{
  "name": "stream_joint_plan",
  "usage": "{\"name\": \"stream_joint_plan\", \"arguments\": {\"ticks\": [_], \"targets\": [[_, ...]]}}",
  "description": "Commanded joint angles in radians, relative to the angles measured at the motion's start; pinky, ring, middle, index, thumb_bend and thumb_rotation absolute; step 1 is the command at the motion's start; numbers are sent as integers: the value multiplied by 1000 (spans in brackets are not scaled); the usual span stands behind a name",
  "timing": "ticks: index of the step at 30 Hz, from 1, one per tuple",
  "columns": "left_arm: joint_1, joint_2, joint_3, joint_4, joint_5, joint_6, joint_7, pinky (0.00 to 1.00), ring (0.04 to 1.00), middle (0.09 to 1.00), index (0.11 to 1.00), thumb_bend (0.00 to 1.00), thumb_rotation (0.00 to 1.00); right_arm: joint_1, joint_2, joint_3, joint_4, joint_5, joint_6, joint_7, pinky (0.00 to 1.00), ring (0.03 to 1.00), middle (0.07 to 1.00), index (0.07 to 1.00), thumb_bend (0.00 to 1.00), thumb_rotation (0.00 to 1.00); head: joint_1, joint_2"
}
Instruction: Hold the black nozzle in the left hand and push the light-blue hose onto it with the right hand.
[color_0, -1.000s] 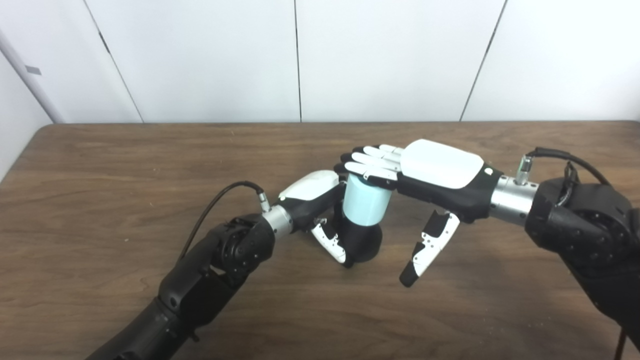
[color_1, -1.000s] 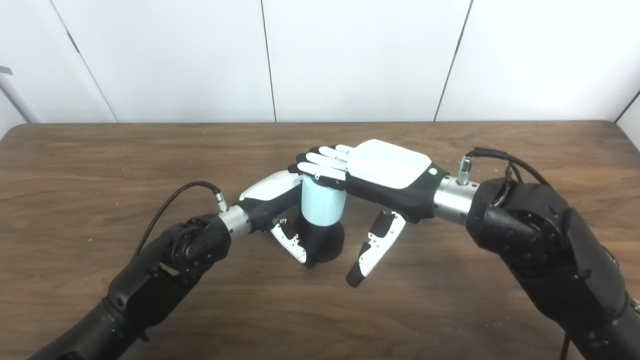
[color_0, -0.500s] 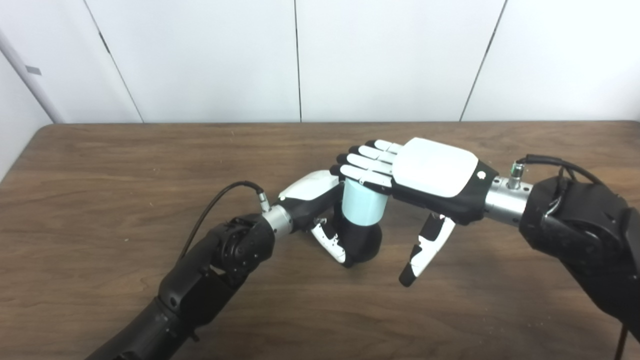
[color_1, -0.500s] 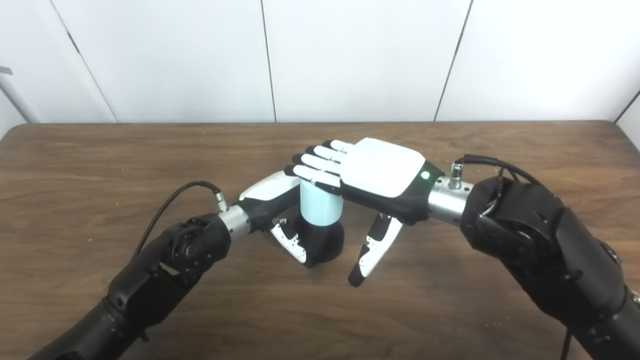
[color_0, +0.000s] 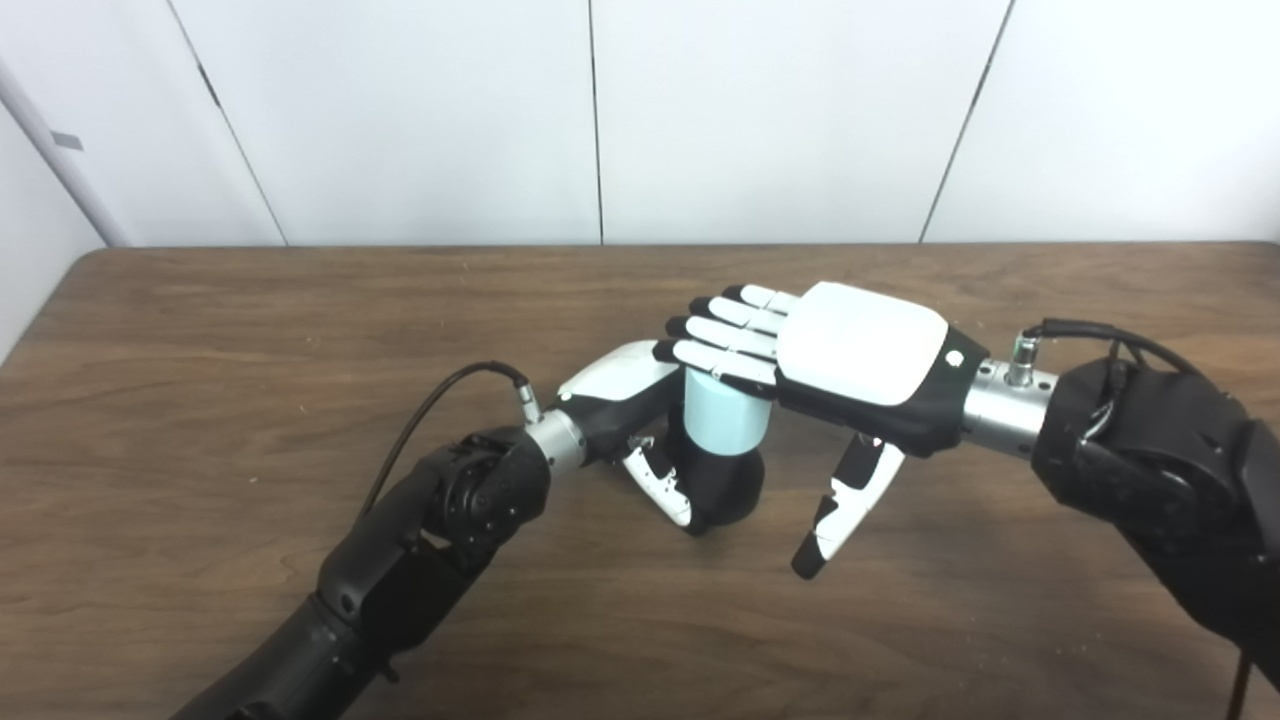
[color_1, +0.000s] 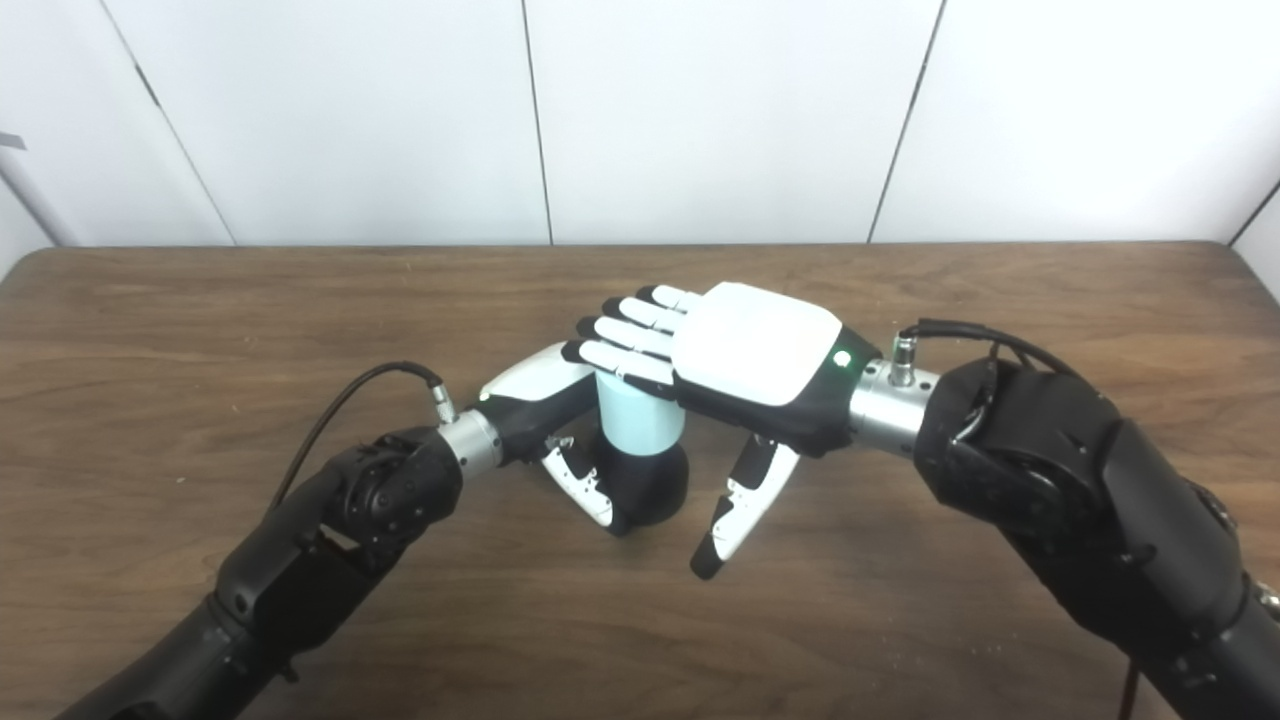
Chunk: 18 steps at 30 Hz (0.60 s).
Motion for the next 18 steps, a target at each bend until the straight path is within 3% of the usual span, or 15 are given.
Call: {"name": "stream_joint_plan", "arguments": {"ticks": [1,6,18], "targets": [[41,20,-42,34,25,34,-97,1000,573,471,490,526,0,15,-12,39,23,21,-30,67,1000,1000,1000,1000,824,671,0,1],[40,19,-42,41,23,30,-97,1000,573,471,490,526,0,7,-15,33,23,35,-24,68,1000,1000,1000,1000,823,672,-2,2],[35,14,-41,47,21,34,-101,1000,573,471,490,526,0,40,-9,-40,25,127,24,35,1000,1000,1000,1000,786,657,-2,3]]}}
